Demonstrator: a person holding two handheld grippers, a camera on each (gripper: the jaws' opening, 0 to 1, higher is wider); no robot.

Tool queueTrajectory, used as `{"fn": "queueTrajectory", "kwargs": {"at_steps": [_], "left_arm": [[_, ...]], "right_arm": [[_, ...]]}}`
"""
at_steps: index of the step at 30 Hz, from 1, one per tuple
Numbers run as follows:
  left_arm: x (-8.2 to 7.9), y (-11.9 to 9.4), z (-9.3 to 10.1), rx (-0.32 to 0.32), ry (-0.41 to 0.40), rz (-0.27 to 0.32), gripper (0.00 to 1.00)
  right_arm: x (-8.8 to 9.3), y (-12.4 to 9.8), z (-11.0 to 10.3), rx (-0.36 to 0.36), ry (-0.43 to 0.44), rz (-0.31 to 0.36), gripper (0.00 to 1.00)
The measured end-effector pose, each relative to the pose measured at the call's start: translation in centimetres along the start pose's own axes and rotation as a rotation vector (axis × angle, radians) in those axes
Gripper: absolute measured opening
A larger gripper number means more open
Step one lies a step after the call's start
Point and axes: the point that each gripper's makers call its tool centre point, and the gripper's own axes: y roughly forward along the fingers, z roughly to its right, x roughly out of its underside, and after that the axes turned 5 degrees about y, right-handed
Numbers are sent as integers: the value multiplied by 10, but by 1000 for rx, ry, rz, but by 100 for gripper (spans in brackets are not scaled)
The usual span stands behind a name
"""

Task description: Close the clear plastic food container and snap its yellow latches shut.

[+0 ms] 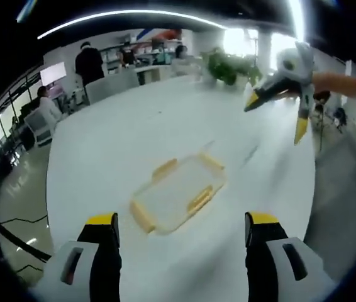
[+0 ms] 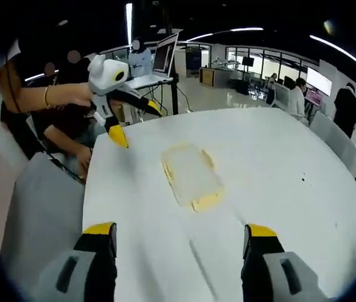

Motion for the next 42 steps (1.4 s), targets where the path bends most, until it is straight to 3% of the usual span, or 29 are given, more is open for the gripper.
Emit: {"fn": "queueTrajectory", "kwargs": {"at_steps": [4,6,12,17,32,35,42], "left_arm": [[2,5,-4,18,62,-37,80],[5,6,-7,14,137,-84,79],[13,14,-5,65,191,-136,79],[27,20,-5,117,322,-214,81],[38,37,-15,203,431,-290,79],[35,43,-20,189,450,-282,77],[34,52,-30,210,467,-278,76]], "right_arm": [[-3,5,1,-23,-26,-17,83],[-4,8,3,-33,-52,-33,83],[-4,17,4,-60,-127,-85,82],[-10,27,5,-85,-142,-91,81],[-13,55,13,-130,-155,-125,82],[-18,60,14,-136,-183,-95,77],[-16,76,19,-153,-206,-121,76]]}}
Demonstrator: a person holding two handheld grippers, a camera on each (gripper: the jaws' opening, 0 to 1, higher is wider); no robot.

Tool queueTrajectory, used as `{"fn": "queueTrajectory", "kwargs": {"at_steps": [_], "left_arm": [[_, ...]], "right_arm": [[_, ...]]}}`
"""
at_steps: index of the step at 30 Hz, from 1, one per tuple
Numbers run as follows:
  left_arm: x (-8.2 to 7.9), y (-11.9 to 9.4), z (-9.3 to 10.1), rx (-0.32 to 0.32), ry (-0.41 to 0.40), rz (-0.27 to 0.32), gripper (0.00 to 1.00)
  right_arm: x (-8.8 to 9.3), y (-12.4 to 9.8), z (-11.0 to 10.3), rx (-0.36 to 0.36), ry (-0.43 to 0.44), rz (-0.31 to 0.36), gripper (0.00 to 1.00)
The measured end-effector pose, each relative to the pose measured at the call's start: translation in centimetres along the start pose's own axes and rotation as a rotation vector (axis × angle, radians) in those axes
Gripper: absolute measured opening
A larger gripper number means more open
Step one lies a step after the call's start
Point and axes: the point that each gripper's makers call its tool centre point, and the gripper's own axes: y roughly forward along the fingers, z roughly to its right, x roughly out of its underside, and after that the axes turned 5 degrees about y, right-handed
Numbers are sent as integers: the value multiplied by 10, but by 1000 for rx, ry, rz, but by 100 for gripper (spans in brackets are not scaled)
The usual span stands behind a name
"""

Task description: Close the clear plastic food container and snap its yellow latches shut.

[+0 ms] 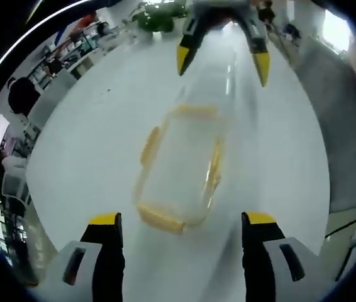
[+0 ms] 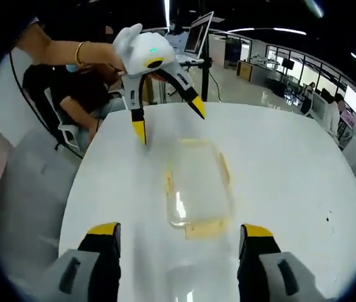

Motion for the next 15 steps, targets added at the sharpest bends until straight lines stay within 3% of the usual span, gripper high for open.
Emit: {"fn": "queueTrajectory", "kwargs": {"at_steps": [1,3,7,15], "left_arm": [[-7,2,3,27,4,49,77],[-8,2,2,34,-9,57,76],[1,8,-4,31,29,16,75],[7,13,-5,58,32,-4,70]], "right_arm": [[-2,2,1,-8,-12,6,74],[-4,7,2,-21,-4,10,72],[-2,16,7,-30,-10,-15,72],[-3,25,19,-46,37,-33,72]]}}
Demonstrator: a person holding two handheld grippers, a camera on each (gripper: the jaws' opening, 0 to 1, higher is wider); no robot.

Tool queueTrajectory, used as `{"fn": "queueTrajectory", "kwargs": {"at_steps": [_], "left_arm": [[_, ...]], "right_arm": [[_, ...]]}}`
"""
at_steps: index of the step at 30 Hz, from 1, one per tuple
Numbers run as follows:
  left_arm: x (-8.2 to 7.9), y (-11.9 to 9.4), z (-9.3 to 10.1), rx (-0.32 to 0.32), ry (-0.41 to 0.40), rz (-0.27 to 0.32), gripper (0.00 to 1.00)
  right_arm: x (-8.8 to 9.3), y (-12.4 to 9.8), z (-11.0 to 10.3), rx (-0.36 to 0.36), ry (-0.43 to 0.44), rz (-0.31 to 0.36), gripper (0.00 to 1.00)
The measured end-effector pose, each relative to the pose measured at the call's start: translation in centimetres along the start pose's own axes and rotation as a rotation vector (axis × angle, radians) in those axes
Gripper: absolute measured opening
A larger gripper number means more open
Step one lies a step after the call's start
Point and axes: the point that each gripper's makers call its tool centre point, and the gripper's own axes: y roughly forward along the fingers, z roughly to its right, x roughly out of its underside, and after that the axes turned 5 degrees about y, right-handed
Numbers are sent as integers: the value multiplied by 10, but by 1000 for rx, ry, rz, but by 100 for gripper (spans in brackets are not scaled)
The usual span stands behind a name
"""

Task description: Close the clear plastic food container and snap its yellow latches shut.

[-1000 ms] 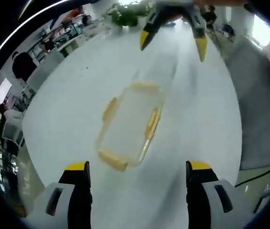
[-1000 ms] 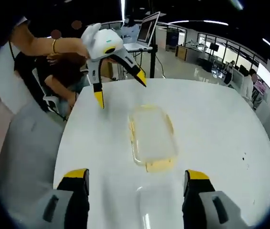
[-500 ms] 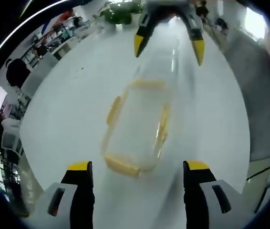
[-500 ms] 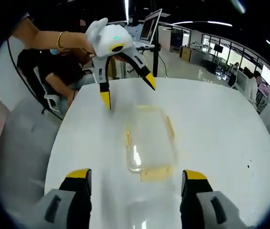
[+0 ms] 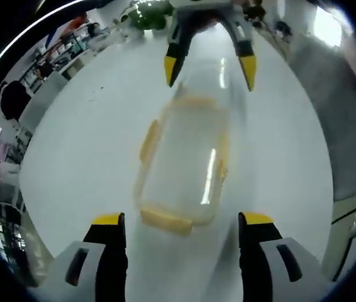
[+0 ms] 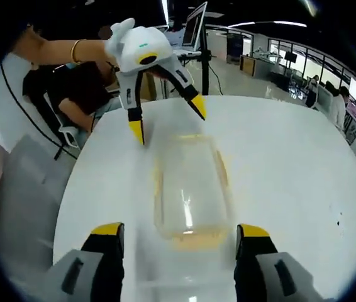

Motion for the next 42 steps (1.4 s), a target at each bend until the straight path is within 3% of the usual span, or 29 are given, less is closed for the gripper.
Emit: {"fn": "queueTrajectory", "kwargs": {"at_steps": [3,7,20,42], "left_arm": [[3,5,-1,13,10,-13,70],[4,9,-1,31,7,-13,66],[8,17,-5,37,8,-31,64],[2,28,-5,56,25,-6,59]], "right_arm": [[3,4,5,2,-10,-32,71],[4,11,9,1,38,-68,70],[15,27,12,16,-40,-146,67],[21,37,18,50,-97,-195,64]]}}
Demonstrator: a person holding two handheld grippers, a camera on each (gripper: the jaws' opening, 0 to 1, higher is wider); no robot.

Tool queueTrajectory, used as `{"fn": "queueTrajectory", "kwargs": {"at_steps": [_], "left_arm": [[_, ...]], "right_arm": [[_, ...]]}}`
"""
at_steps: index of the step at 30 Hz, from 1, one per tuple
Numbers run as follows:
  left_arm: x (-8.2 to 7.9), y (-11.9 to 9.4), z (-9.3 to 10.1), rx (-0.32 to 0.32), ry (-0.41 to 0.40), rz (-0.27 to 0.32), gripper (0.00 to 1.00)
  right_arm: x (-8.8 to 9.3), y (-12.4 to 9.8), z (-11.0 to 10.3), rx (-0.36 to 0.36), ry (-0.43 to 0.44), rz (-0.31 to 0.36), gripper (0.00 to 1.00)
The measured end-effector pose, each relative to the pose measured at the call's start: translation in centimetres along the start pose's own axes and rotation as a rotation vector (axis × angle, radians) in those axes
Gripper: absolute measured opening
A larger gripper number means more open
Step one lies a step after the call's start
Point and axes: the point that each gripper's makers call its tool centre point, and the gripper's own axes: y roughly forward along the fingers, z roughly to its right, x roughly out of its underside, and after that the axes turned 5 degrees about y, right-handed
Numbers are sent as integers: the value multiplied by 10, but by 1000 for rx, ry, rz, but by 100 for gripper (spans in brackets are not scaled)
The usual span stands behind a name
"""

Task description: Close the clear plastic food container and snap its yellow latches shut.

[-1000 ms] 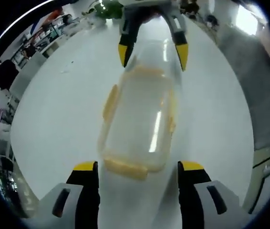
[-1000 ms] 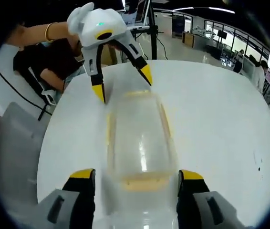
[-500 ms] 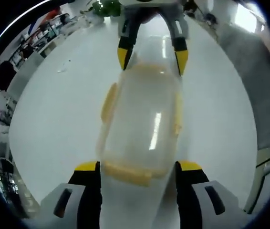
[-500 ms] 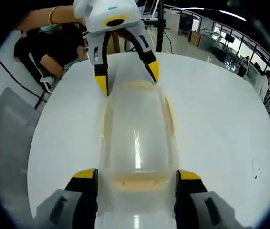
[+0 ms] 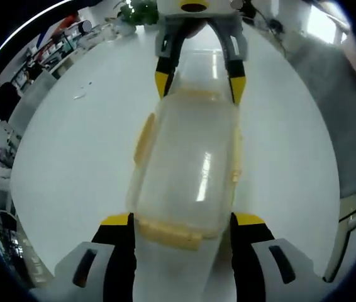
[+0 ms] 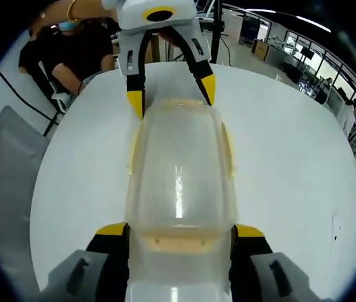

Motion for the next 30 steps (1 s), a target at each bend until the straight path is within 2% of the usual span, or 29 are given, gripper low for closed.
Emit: {"fn": "queueTrajectory", "kwargs": {"at_steps": [13,16,18,30], "left_arm": [[5,-4,3,22,45,-22,56],[9,-5,3,32,68,-41,55],[11,-6,1,21,38,-42,55],[11,-8,2,31,52,-48,53]], "right_arm": [[0,0,-1,-10,-22,-9,60],[0,-2,1,-15,-27,-20,47],[-1,-5,3,-3,-13,-13,38],[1,-5,4,-5,-16,-26,38]]}}
